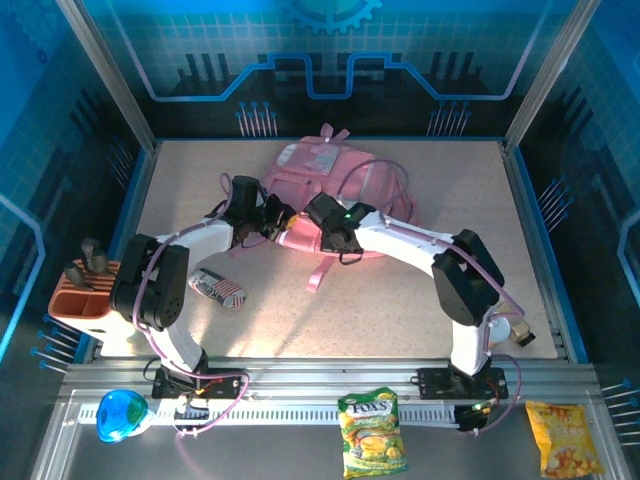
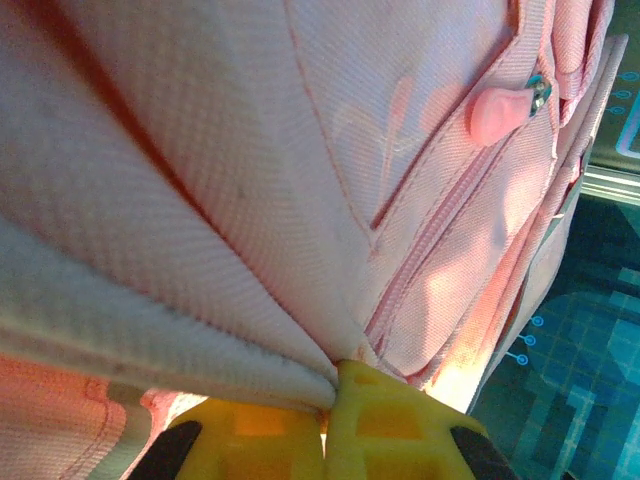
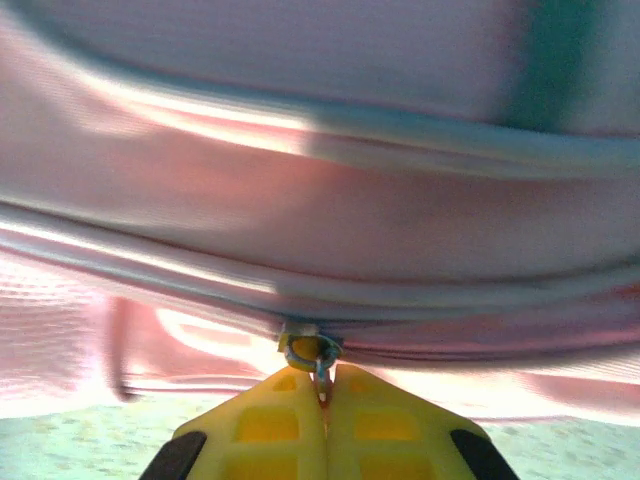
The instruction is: Pack the student bag
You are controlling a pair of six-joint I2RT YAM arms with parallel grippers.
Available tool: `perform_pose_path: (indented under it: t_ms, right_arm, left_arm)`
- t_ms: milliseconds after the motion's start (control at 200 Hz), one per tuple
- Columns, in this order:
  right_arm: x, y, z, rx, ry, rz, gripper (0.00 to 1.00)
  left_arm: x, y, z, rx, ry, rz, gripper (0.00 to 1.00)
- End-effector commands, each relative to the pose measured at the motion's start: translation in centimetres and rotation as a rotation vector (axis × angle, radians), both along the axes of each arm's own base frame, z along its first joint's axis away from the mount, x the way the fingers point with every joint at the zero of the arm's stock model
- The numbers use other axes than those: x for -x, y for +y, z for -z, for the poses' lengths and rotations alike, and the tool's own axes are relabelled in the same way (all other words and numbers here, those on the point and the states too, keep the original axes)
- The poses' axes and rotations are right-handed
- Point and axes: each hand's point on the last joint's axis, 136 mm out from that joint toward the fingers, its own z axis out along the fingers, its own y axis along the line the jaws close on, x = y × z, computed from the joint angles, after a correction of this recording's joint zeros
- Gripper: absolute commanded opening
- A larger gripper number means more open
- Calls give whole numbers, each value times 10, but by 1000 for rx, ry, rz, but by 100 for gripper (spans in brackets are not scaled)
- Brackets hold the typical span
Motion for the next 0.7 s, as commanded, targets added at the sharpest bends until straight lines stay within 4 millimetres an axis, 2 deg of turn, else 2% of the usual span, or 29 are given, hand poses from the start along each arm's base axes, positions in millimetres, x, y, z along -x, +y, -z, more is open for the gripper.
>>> perform_pose_path:
  t_ms: [0,120,215,295,395,575,695]
  right_arm:
    - [20,-51,7,106,67,65,3]
    - [19,-75,6,132,61,98,3]
    - [13,-83,4,140,52,95,3]
    - [7,-76,3,125,45,40,4]
    - [0,-63,3,104,41,-34,10]
    - [-7,-56,8,106,40,-71,18]
    - [-11,-57,9,124,36,-71,16]
  left_arm:
    - [-22,21,-8,-67,-79,-55,0]
    - [-23,21,-6,-69,-73,-45,0]
    - [-22,19,-4,-64,-68,-37,0]
    - [-22,18,-4,-58,-65,-30,0]
    - [-22,16,-4,-48,-65,-20,0]
    - [-22,15,-4,-41,-65,-14,0]
    - [-22,15,-5,-41,-64,-12,0]
